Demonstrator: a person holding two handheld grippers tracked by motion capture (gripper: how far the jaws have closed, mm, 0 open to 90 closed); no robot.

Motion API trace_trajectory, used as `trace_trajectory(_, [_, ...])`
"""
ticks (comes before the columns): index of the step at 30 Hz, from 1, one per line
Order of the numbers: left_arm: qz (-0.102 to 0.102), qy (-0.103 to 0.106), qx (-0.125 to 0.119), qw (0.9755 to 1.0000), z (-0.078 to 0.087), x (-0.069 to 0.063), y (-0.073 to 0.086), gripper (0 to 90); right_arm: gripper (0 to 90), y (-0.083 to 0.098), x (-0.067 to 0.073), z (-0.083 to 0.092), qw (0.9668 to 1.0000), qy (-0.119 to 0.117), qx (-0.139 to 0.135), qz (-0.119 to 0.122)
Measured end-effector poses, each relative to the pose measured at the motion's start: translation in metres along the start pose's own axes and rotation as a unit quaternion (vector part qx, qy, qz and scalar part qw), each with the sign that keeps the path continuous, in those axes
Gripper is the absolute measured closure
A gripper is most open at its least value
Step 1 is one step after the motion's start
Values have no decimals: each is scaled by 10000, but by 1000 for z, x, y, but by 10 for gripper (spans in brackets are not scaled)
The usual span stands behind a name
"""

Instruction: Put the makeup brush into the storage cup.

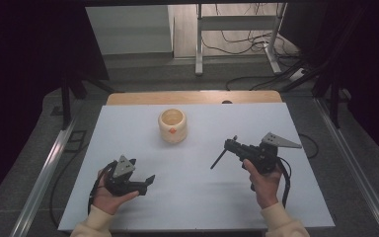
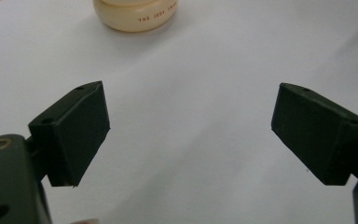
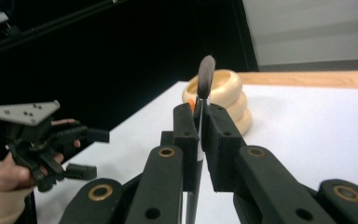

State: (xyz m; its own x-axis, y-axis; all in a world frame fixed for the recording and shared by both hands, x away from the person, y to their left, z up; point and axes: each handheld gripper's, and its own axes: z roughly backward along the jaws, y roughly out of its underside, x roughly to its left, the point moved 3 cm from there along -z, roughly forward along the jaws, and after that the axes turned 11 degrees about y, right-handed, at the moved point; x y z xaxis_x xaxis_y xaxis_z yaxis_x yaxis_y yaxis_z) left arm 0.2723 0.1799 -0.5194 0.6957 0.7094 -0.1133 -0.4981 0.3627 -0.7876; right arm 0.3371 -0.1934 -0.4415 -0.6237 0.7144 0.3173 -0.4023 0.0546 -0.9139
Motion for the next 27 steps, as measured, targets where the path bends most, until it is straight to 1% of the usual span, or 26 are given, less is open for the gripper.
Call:
trace_trajectory(5, [-12,22,0,10000,0,0,0,114,829,-7,2,-7,10000,-29,-45,11])
trace_trajectory(8, [-6,19,-13,10000,0,0,0,114,830,-11,3,-13,10000,-49,-44,-38])
trace_trajectory(14, [2,14,-16,10000,0,0,0,114,829,-20,4,-21,9999,-41,-80,-45])
trace_trajectory(20, [-10,19,-2,10000,0,0,0,114,829,-29,2,-28,9998,-33,-156,-140])
trace_trajectory(27, [-10,23,-9,10000,0,0,0,114,830,-38,2,-37,9997,-41,-172,-147])
